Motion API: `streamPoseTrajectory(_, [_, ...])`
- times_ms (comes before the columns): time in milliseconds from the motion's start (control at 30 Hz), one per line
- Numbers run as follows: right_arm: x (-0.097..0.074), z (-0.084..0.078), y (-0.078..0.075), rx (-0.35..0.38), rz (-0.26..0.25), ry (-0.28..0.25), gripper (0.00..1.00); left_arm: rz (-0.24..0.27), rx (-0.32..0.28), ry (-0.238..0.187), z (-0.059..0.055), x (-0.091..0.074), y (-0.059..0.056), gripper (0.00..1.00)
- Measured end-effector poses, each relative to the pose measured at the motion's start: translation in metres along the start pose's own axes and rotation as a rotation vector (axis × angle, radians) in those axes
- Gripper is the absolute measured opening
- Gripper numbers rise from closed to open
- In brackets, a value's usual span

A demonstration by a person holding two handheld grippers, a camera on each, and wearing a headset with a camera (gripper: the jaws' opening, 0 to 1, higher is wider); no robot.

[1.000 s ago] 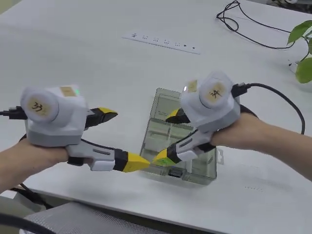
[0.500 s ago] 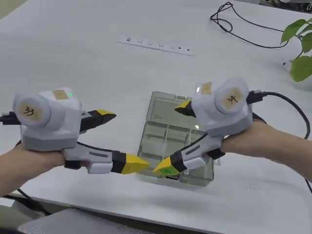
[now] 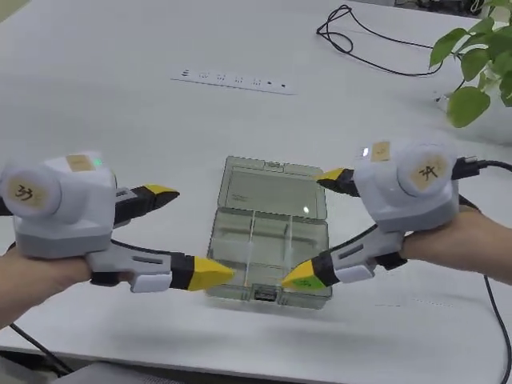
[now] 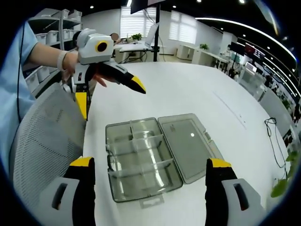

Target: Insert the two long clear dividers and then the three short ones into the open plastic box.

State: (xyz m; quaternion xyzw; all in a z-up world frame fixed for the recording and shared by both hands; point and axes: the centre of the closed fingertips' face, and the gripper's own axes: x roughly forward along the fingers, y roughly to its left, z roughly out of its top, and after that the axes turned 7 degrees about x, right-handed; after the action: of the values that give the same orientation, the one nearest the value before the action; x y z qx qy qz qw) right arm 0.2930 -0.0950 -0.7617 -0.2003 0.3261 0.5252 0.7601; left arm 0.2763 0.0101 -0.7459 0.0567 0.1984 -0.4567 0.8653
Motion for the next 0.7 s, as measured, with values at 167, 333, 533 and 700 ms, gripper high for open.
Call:
streamPoseTrajectory(167, [-0.013,-0.018,-0.008,0.026,-0.033,0.007,0.97,-0.005,0.000,-0.004,0.002,0.003,-0.002,0.93])
streamPoseTrajectory(333, [-0.021,-0.038,-0.010,0.046,-0.046,0.035,0.96,-0.005,0.000,-0.009,0.003,0.002,-0.004,0.92])
streamPoseTrajectory(533, [-0.026,-0.062,-0.017,0.073,-0.054,0.061,0.95,0.006,-0.004,-0.016,0.004,-0.004,-0.003,0.92])
streamPoseTrajectory(700, [-0.028,-0.082,-0.017,0.069,-0.052,0.103,0.91,0.017,-0.009,-0.020,0.004,-0.008,0.000,0.92])
